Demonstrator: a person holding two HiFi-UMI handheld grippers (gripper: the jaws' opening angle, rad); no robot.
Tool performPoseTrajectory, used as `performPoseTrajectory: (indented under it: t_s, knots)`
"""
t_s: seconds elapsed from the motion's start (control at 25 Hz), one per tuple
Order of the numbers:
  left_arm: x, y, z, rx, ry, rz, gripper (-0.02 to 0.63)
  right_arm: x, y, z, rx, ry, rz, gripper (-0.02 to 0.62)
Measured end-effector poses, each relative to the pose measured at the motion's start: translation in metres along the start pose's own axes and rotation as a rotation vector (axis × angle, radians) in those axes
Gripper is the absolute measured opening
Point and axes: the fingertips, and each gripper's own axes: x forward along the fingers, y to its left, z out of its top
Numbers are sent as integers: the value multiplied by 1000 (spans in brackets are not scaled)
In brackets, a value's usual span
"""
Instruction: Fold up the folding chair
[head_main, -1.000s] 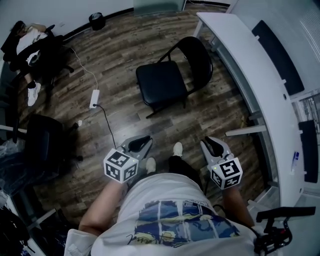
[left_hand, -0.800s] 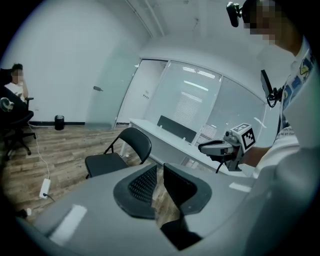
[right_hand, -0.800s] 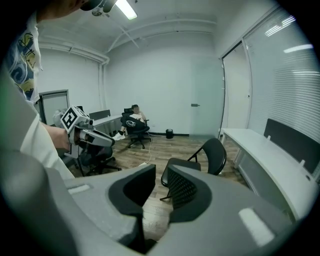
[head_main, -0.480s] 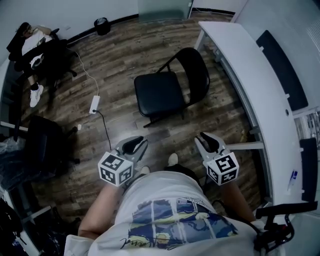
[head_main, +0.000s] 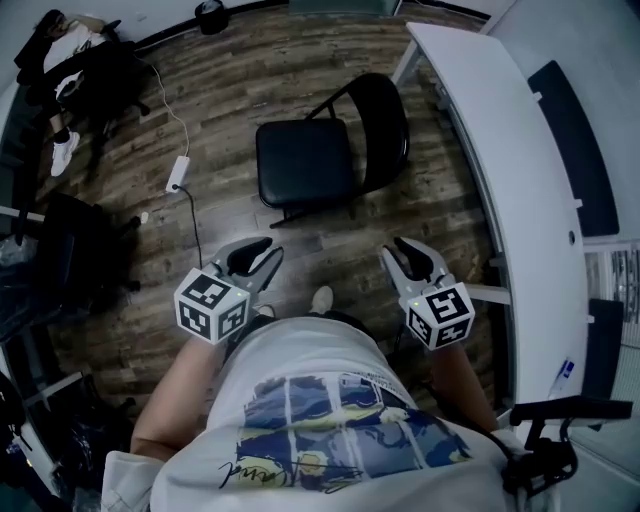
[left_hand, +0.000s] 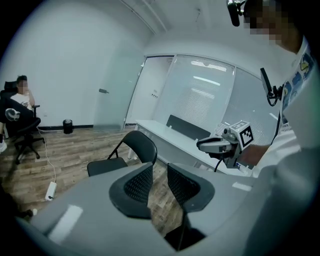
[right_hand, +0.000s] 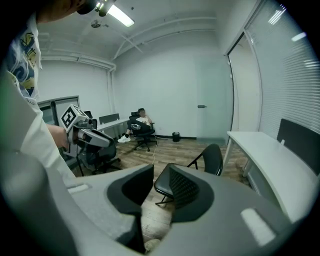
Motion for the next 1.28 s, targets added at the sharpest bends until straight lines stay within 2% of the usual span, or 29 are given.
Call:
performPoseTrajectory:
  t_s: [0.12,0.24,0.48,0.64,0.88,1.0,1.28]
  knots:
    - [15,-4,6,0,13,32,104,-6,-20,-10,19,20,7,87]
    - [34,-16,4,-12,11,29,124,-24,-40,-27,32,43,-24,87]
    - [49,-14,4,-21,22,70,138,-30,-57,-42,60,32,-42,87]
    - [69,-23,11,-5,30,59,147,-41,-75,-51,93,33,-69,87]
    - [76,-22,9,-12,34,81,153,-34,-83,-63,90,52,-58,87]
    - [83,-16,0,-37,55,90,164,-26,-94,-66,104,61,-51,95]
    - [99,14,-20,-127,75,57,187,7,-107,-58,93,96,-61,123]
